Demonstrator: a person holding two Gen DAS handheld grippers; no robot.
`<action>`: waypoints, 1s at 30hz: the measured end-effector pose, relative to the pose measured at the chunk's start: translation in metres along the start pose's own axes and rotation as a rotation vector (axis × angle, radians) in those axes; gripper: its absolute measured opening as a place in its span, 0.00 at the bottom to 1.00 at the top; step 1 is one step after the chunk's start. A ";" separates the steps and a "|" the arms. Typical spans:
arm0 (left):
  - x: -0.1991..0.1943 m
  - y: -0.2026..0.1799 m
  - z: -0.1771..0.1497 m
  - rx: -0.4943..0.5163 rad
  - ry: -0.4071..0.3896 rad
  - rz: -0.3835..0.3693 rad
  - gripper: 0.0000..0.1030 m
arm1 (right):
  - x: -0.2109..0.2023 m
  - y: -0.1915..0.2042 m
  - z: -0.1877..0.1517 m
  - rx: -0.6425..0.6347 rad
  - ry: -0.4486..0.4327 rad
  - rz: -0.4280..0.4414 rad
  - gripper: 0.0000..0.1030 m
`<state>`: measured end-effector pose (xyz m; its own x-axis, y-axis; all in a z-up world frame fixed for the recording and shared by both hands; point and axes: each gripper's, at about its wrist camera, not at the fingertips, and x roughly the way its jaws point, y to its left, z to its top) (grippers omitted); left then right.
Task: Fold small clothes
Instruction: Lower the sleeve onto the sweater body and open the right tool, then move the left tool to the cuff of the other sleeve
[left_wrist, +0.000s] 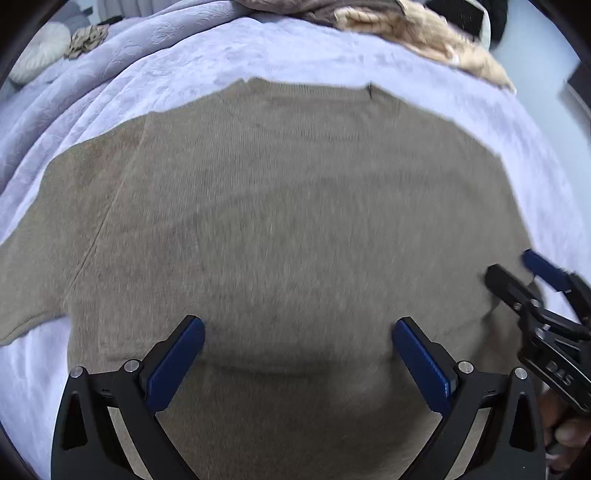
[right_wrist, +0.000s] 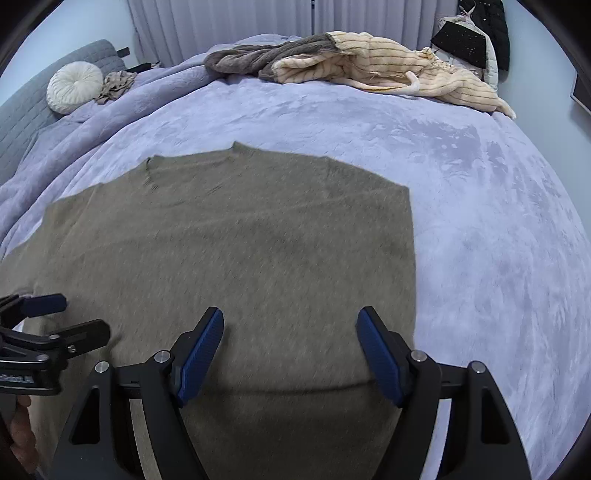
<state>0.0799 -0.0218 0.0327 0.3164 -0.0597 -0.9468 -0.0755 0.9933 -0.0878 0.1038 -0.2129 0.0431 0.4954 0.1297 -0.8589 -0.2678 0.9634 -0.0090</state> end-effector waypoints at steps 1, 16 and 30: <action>0.001 -0.002 -0.007 0.015 0.000 0.019 1.00 | -0.001 0.005 -0.010 -0.023 -0.001 -0.013 0.75; -0.055 0.007 -0.096 0.078 -0.018 -0.035 1.00 | -0.069 0.031 -0.108 -0.185 0.016 -0.033 0.76; -0.052 0.006 -0.131 0.174 -0.033 0.006 1.00 | -0.071 0.046 -0.160 -0.248 -0.018 0.045 0.75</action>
<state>-0.0607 -0.0254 0.0407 0.3472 -0.0528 -0.9363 0.0865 0.9960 -0.0241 -0.0763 -0.2156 0.0218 0.4927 0.1771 -0.8520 -0.4830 0.8700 -0.0985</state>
